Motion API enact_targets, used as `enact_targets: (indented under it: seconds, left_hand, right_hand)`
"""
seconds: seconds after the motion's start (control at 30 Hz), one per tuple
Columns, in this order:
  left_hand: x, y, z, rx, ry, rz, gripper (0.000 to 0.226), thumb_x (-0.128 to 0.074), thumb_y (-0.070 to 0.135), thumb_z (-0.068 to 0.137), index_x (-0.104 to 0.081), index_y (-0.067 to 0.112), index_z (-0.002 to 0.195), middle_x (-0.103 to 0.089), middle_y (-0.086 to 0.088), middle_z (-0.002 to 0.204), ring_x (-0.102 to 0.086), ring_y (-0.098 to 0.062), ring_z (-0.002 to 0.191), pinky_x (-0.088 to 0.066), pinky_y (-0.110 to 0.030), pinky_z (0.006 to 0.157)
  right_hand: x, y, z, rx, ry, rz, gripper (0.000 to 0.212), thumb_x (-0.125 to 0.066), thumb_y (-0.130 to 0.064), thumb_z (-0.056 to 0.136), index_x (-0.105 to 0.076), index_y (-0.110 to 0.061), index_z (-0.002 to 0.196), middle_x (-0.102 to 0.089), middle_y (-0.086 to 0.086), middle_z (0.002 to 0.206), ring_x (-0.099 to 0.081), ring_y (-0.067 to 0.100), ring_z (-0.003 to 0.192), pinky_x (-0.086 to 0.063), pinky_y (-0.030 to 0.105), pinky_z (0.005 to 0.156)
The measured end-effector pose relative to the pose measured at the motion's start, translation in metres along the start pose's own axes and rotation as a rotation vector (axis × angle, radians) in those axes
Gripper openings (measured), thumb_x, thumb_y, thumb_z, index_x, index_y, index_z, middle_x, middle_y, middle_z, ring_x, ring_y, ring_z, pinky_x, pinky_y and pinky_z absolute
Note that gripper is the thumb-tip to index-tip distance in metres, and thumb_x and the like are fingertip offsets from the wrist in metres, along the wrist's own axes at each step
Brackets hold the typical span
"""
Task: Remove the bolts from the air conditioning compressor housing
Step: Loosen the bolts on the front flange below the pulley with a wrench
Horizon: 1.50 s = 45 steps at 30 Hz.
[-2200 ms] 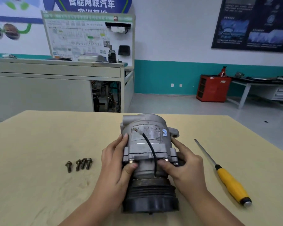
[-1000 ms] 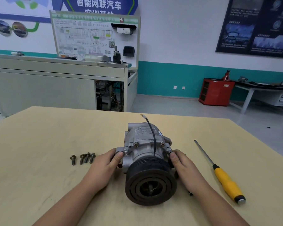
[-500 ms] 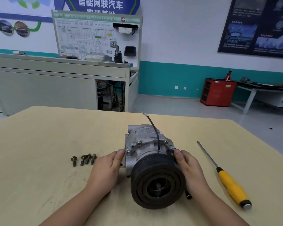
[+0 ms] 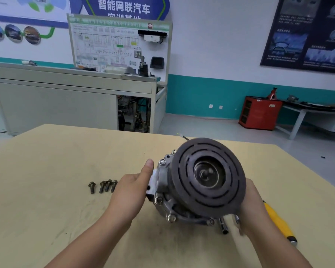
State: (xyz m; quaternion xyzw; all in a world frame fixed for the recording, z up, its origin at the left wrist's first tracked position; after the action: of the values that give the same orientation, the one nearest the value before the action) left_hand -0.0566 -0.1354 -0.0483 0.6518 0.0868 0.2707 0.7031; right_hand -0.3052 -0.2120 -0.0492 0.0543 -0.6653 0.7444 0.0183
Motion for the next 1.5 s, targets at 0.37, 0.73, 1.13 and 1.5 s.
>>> enact_targets:
  seconds: [0.37,0.73,1.13,1.5]
  left_hand:
    - [-0.010,-0.044,0.017,0.367,-0.120,-0.499,0.053,-0.051,0.044,0.093,-0.031,0.025,0.048,-0.017,0.006,0.045,-0.013,-0.008,0.036,-0.010,-0.013,0.035]
    - [-0.019,-0.048,0.016,0.341,-0.343,-0.602,0.044,-0.054,0.047,0.079,-0.055,0.020,0.044,-0.027,0.000,0.043,-0.025,-0.010,0.035,-0.021,-0.015,0.031]
    - [-0.013,-0.051,0.019,0.236,-0.300,-0.481,0.064,-0.042,0.046,0.094,-0.058,0.013,0.041,-0.045,-0.013,0.043,-0.038,-0.019,0.032,-0.028,-0.021,0.038]
    - [-0.014,-0.048,0.011,0.245,-0.247,-0.438,0.069,-0.041,0.047,0.094,-0.058,0.010,0.037,-0.052,-0.014,0.045,-0.047,-0.019,0.033,-0.036,-0.021,0.035]
  right_hand:
    - [-0.042,-0.003,0.019,-0.161,-0.150,-0.139,0.050,-0.042,-0.028,0.094,-0.037,-0.020,0.045,-0.029,-0.003,0.038,-0.024,0.011,0.029,-0.018,0.020,0.040]
    - [-0.014,0.004,0.001,-0.319,-0.321,0.118,0.057,-0.031,-0.054,0.097,-0.054,-0.005,0.079,-0.066,0.021,0.067,-0.056,0.022,0.049,-0.046,0.026,0.049]
    - [0.005,0.021,-0.006,0.013,0.115,-0.865,0.010,-0.060,-0.028,0.085,-0.053,-0.022,0.081,-0.059,-0.003,0.076,-0.058,0.013,0.067,-0.034,0.021,0.046]
    - [0.030,0.043,-0.007,-0.153,0.178,-0.908,0.020,-0.049,-0.019,0.096,-0.049,-0.013,0.076,-0.056,0.002,0.076,-0.052,0.019,0.069,-0.029,0.026,0.047]
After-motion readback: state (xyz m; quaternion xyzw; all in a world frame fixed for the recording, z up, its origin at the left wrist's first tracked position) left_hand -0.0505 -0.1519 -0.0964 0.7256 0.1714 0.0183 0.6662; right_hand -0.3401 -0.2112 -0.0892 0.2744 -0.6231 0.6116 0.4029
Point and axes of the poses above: each hand's wrist, its own z-axis towards the middle knuckle, its own x-axis out of the back of the hand, y = z × x, the point moved 8 cm from there along z, towards the middle knuckle
